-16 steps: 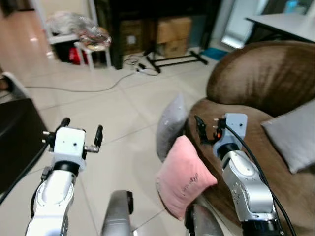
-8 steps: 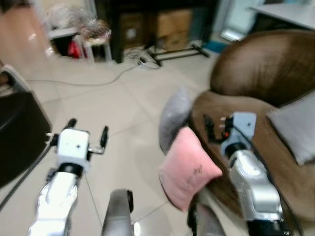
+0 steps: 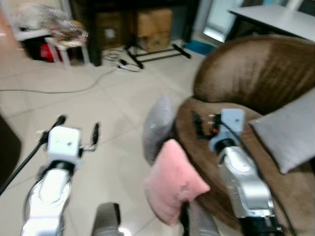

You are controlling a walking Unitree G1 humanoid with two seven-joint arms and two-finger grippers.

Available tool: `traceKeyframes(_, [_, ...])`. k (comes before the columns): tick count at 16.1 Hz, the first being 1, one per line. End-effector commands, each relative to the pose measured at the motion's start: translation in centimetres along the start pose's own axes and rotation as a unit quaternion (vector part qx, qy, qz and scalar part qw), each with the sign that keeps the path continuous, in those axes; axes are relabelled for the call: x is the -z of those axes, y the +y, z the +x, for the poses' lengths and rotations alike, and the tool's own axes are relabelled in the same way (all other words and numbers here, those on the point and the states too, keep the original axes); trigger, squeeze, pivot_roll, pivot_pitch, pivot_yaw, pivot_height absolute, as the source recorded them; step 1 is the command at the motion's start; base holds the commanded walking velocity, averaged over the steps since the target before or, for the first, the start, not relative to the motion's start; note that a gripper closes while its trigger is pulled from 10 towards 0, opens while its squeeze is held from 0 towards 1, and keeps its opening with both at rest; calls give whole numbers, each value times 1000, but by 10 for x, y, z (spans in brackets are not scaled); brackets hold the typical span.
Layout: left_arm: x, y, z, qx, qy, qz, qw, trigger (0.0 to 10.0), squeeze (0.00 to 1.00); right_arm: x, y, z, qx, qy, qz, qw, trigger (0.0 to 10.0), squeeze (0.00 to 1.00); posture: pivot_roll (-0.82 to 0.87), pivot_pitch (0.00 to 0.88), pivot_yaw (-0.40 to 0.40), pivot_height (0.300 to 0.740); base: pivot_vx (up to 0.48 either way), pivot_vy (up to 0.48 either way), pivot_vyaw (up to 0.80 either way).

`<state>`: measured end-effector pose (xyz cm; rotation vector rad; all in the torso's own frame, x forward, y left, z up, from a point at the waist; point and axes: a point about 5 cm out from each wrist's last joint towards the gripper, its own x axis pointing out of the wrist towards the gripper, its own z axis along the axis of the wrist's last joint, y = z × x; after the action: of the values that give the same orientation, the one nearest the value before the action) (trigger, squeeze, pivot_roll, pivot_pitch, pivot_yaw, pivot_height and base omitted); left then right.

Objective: Move the pillow to the sofa from floor

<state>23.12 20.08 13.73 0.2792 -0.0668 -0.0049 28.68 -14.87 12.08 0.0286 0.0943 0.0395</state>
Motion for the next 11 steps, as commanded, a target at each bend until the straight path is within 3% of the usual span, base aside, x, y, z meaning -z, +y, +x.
traceKeyframes(1, [2, -4, -2, 9, 1, 7, 1000, 10000, 0, 0, -6, -1, 6, 2, 4, 1000, 10000, 0, -10, 0, -61, 578, 0, 0, 0])
traceKeyframes(6, [4, -5, -2, 5, 2, 9, 1000, 10000, 0, 3, -5, 0, -15, 19, 6, 1000, 10000, 0, -13, 0, -62, 573, 0, 0, 0])
traceKeyframes(11, [9, -3, -2, -1, 9, 14, 1000, 10000, 0, 5, -7, -1, -26, 27, 10, 999, 10000, 0, -35, 0, -71, 523, 0, 0, 0])
